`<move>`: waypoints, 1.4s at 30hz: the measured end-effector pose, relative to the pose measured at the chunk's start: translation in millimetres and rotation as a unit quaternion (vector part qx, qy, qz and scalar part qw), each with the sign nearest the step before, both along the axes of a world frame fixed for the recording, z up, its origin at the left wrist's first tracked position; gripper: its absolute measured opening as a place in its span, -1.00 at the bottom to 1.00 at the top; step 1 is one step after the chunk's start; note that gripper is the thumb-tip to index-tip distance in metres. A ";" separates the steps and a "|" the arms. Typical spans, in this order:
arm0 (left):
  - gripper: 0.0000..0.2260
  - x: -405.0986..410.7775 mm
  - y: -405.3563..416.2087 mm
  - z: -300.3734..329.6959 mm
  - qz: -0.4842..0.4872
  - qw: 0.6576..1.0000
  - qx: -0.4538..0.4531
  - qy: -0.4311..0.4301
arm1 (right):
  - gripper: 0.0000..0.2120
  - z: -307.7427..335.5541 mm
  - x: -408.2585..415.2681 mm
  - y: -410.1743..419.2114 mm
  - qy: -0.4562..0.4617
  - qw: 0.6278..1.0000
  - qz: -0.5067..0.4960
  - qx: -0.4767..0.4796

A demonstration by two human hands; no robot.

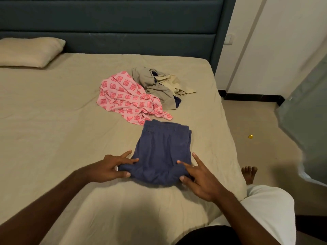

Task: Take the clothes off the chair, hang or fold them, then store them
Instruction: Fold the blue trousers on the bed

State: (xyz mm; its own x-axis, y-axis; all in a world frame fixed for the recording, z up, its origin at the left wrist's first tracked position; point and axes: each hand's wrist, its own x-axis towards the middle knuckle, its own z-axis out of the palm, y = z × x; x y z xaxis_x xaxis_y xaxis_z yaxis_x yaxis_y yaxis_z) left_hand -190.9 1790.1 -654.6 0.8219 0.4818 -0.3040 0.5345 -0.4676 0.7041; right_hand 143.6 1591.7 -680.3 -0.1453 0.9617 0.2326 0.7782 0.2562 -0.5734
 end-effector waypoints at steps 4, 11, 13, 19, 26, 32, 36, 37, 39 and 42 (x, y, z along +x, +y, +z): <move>-0.55 10.5 -4.3 61.1 0.001 0.976 -0.206 -0.071 | -0.55 23.4 -6.6 -7.1 0.276 0.957 -0.054 -0.073; -0.55 61.8 -10.4 60.5 0.313 0.832 -0.388 -0.242 | -0.70 47.3 -13.7 28.8 0.567 0.792 -0.191 -0.118; -0.47 73.8 -21.2 42.9 0.351 0.795 -0.425 -0.253 | -0.71 28.4 -14.5 27.6 0.585 0.764 -0.233 -0.144; -0.21 66.9 -47.5 -4.6 0.327 0.845 -0.305 -0.295 | -0.45 4.0 -7.7 15.2 0.594 0.764 -0.155 -0.200; -0.61 105.4 -17.3 11.6 0.467 0.838 -0.098 -0.264 | -0.49 9.3 0.0 53.0 0.628 0.734 -0.249 -0.072; -0.40 131.6 20.4 1.5 0.481 0.874 0.066 -0.026 | -0.48 -1.4 5.0 69.6 0.339 0.807 -0.475 -0.095; -0.20 133.0 14.0 -2.0 0.511 0.854 -0.094 0.019 | -0.43 0.3 5.1 74.9 0.292 0.822 -0.443 -0.207; -0.22 134.4 11.7 0.0 0.504 0.851 -0.149 0.002 | -0.43 1.1 4.6 78.5 0.298 0.827 -0.414 -0.236; -0.34 135.5 4.2 7.3 0.490 0.833 -0.255 -0.033 | -0.44 3.0 7.1 84.0 0.342 0.825 -0.358 -0.272; -0.42 129.5 -8.3 18.0 0.483 0.801 -0.339 -0.098 | -0.67 14.1 13.9 87.3 0.458 0.796 -0.284 -0.276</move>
